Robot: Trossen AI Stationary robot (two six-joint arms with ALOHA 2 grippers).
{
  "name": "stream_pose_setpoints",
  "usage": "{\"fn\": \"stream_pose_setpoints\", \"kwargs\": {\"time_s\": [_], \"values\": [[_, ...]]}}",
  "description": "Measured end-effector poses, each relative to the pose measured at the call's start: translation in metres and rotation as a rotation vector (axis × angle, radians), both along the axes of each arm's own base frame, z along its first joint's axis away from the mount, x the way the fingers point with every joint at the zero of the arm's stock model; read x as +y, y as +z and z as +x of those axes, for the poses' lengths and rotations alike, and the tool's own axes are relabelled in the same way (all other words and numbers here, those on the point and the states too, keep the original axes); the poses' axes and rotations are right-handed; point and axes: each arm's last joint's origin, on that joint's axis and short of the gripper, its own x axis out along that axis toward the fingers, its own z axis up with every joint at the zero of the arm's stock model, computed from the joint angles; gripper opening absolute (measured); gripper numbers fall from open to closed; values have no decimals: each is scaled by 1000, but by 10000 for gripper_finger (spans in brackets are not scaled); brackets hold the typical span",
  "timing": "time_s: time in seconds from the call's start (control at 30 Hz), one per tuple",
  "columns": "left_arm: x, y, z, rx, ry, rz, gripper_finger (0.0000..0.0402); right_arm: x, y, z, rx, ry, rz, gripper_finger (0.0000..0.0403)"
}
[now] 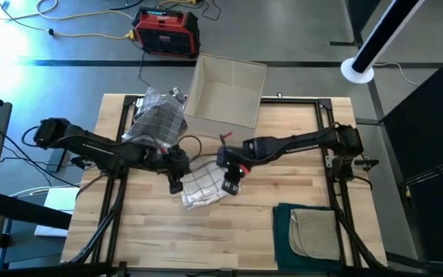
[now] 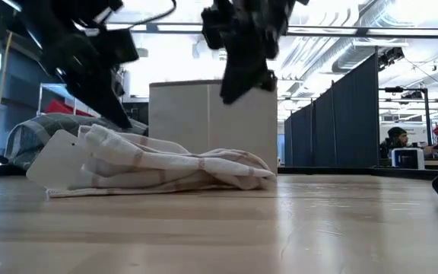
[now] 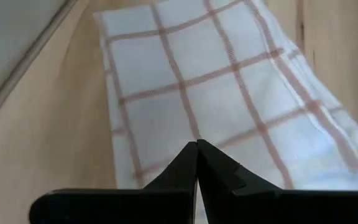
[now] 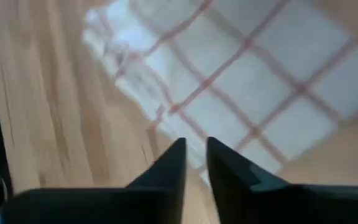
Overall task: Fold towel
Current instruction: Fold the white patterned towel
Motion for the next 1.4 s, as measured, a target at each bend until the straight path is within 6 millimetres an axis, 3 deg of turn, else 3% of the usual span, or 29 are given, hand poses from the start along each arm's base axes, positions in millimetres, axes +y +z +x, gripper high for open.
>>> {"fn": "stream_pose_setpoints", "kwargs": {"time_s": [0.1, 0.2, 0.33, 0.5, 0.63, 0.7, 0.77, 0.87, 0.97, 1.17, 1.4], "values": [[8, -17, 6, 63, -6, 20, 0, -4, -35, -5, -29, 38, 16, 6], [22, -36, 4, 199, 43, 31, 0, -14, -61, -13, -61, -2, 44, 10], [34, -45, 2, 278, 93, 14, 0, -22, -91, -31, -22, -46, 46, 2], [44, -35, 2, 265, 212, -33, 0, -27, -96, -38, -11, -59, 19, 2], [43, -4, 7, 205, 317, -108, 0, -26, -74, -39, -62, -3, 34, 1], [36, 14, 12, 113, 325, -193, 0, -24, -55, -40, -126, 23, 74, 0], [24, 28, 22, -32, 222, -303, 0, -23, -43, -42, -175, 70, 89, 0], [0, 32, 32, -138, 62, -403, 0, -22, -38, -40, -248, 169, 38, 0], [-19, 19, 37, -139, 36, -466, 0, -27, -40, -34, -307, 212, 6, 0], [-55, -14, 55, -116, 21, -564, 0, -33, -67, -23, -297, 239, 20, 0], [-76, -59, 71, -86, 79, -644, 0, -35, -96, -21, -197, 210, -39, 0]]}}
